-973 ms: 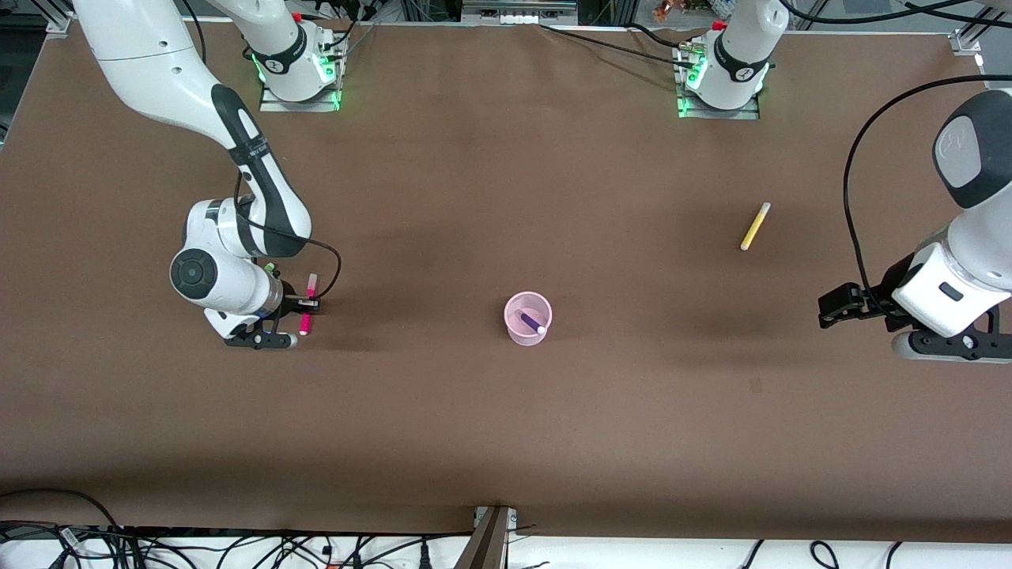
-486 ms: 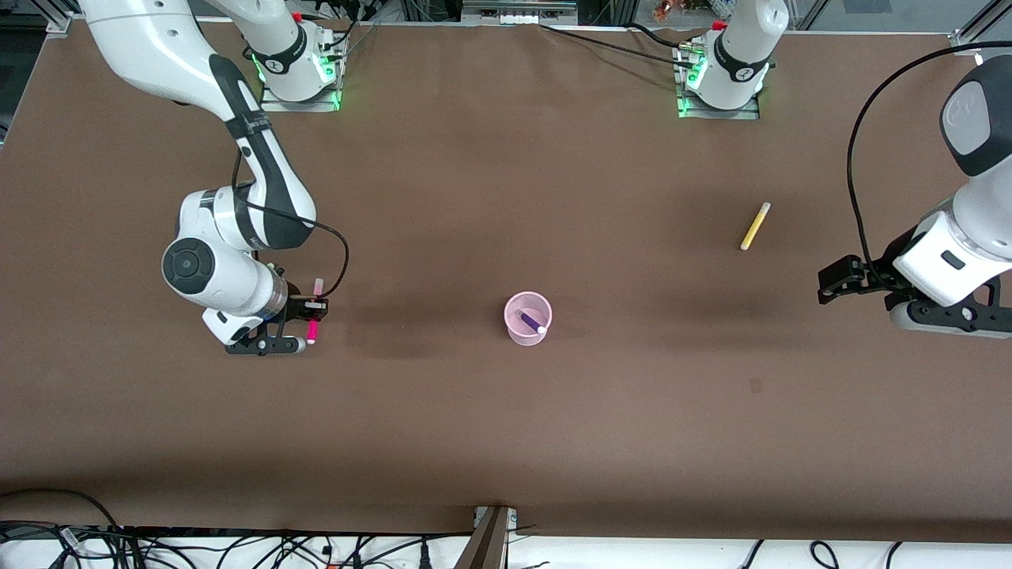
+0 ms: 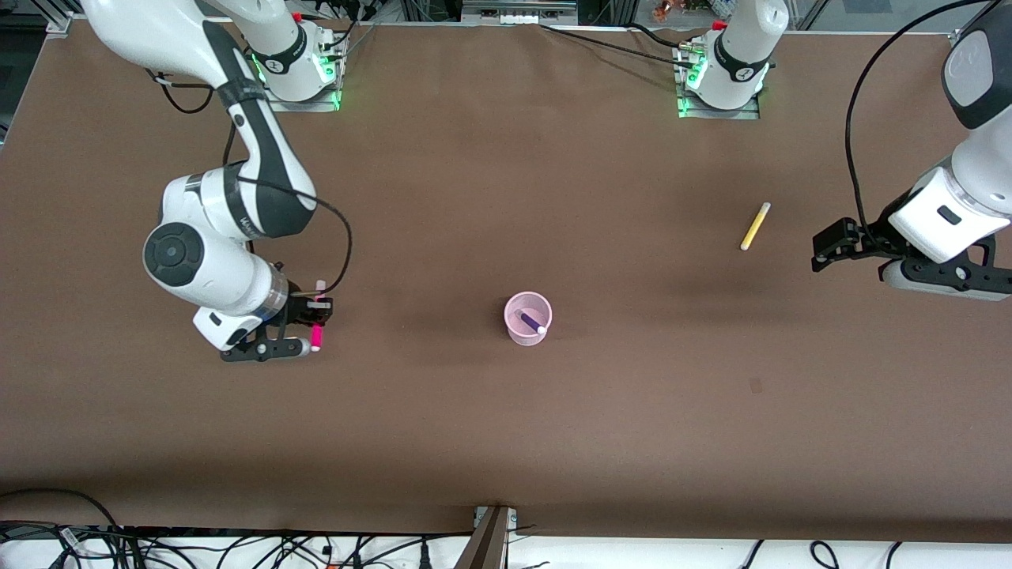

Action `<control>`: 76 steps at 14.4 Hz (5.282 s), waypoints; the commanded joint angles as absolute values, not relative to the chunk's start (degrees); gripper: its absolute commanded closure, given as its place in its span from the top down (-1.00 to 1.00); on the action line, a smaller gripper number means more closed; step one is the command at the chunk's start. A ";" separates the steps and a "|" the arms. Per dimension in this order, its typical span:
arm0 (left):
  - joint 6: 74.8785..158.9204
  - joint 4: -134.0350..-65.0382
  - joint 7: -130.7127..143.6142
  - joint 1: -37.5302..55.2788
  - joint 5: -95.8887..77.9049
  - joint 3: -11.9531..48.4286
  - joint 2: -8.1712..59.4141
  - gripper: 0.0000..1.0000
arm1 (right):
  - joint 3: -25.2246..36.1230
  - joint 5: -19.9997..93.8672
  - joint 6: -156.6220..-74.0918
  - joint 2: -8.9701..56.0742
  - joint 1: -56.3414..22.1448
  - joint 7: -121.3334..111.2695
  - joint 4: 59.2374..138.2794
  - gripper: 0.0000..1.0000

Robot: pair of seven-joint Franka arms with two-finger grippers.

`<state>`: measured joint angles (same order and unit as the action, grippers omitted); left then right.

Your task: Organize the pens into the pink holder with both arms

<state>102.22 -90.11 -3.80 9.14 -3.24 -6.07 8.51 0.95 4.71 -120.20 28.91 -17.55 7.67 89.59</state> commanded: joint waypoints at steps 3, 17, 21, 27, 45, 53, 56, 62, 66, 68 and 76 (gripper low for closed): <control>96.34 -88.86 -4.31 9.14 -3.17 -5.89 8.00 1.00 | 1.41 2.64 -127.57 29.53 -27.84 10.28 82.63 -1.00; 95.89 -87.28 -4.22 -5.10 -0.71 8.78 8.44 1.00 | 2.20 -24.96 -149.94 44.99 -43.07 48.16 71.65 -1.00; 95.80 -87.10 -0.88 -3.17 0.97 8.26 8.44 1.00 | 3.07 -25.05 -153.44 47.63 -43.15 48.25 71.19 -1.00; 95.80 -86.92 -0.88 -0.26 0.88 5.01 8.44 1.00 | 6.06 -25.05 -155.21 50.01 -45.79 48.78 71.37 -1.00; 95.89 -86.48 -0.88 -0.18 0.97 5.10 8.44 1.00 | 7.65 -16.92 -139.07 39.04 -45.71 46.44 74.53 1.00; 95.89 -86.40 -0.79 -0.09 0.88 5.01 8.44 1.00 | 10.02 7.21 -102.61 19.72 -34.20 22.17 79.08 1.00; 95.89 -86.40 -0.79 0.00 0.88 5.01 8.44 1.00 | 9.93 7.03 -99.93 7.86 -27.53 12.42 90.74 1.00; 95.89 -86.40 -0.79 0.09 0.88 5.01 8.44 1.00 | 7.05 3.10 -94.15 -3.87 -12.67 -8.58 99.76 1.00; 95.89 -86.40 -0.79 0.09 0.88 5.01 8.44 1.00 | 6.15 1.05 -91.85 -3.16 -11.95 -8.70 96.77 1.00; 95.89 -86.40 -0.79 0.09 0.88 5.01 8.44 1.00 | 6.07 0.97 -90.27 -2.64 -12.04 -8.70 95.63 1.00; 95.89 -86.31 -0.79 0.09 0.88 5.01 8.44 1.00 | 7.12 1.23 -89.30 -2.55 -11.87 -8.70 94.75 1.00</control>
<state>96.88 -87.43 -1.46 -0.64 -0.30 5.43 8.44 7.30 1.55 -90.98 -3.30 -12.72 -7.86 97.22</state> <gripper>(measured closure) 0.000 0.000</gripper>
